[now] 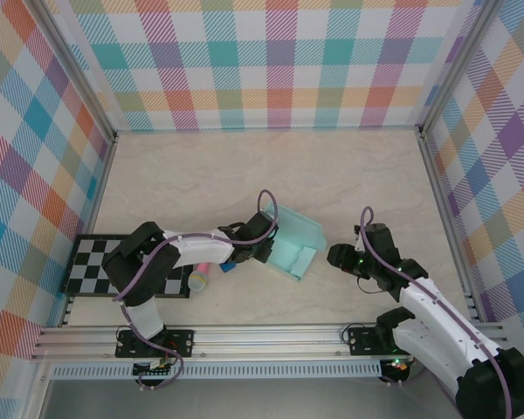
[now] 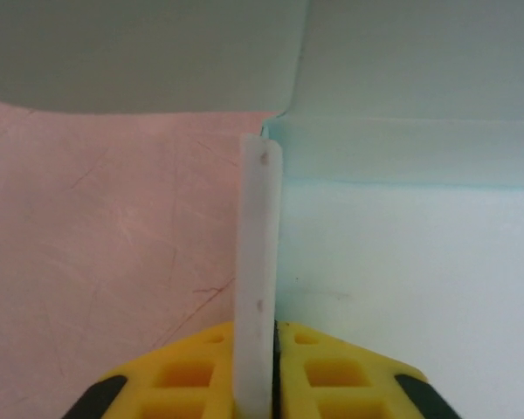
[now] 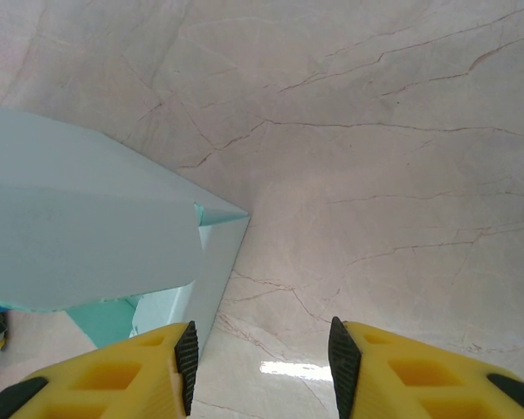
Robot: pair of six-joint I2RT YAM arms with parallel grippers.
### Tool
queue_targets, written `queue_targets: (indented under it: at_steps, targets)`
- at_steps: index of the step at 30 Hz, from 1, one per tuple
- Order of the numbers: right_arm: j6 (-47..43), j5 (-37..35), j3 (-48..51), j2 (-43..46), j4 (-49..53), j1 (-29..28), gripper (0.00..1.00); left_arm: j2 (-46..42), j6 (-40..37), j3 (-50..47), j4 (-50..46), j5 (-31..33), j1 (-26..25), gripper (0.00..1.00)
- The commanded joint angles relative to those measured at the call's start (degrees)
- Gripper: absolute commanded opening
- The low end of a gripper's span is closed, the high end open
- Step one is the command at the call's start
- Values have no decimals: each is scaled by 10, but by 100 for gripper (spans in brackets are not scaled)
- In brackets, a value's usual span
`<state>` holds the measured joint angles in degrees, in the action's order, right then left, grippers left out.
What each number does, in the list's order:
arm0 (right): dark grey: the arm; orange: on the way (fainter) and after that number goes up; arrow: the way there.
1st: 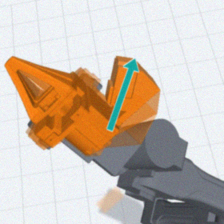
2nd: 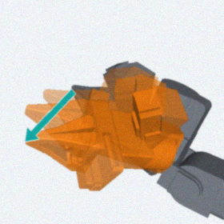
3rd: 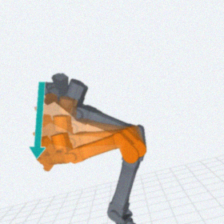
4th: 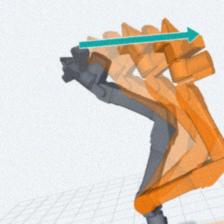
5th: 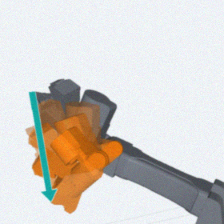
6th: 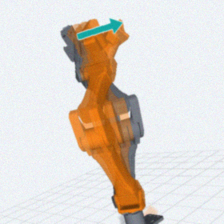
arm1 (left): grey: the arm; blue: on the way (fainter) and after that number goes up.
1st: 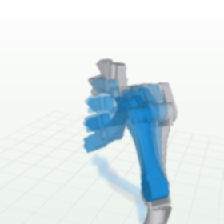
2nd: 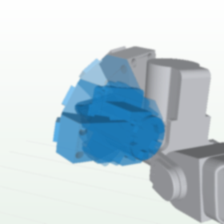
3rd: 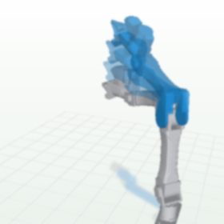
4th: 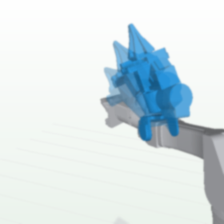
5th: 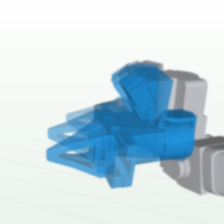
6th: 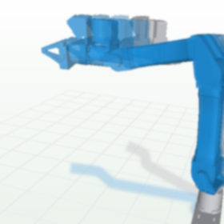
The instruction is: Fold the paper box
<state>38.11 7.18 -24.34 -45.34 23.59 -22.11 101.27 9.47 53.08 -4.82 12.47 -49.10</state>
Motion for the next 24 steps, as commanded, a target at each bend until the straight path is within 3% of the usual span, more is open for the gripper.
queue_targets:
  at_steps: [1, 3, 12, 18, 24]
  targets:
    - [5, 8, -24, -9, -3, 4, 46, 19, 2, 17, -36, 54, -8, 7]
    - [24, 23, -27, -28, -1, 6, 46, 25, 1, 27, -47, 67, -9, 0]
    - [117, 153, -51, -128, -65, 66, 47, 20, 66, 82, -95, 58, -2, 0]
    - [78, 199, -77, -160, -100, 67, 49, -6, 112, 91, -95, -22, 38, 0]
    - [36, 187, -92, -163, -105, 63, 51, -27, 147, 124, -134, -22, 49, 0]
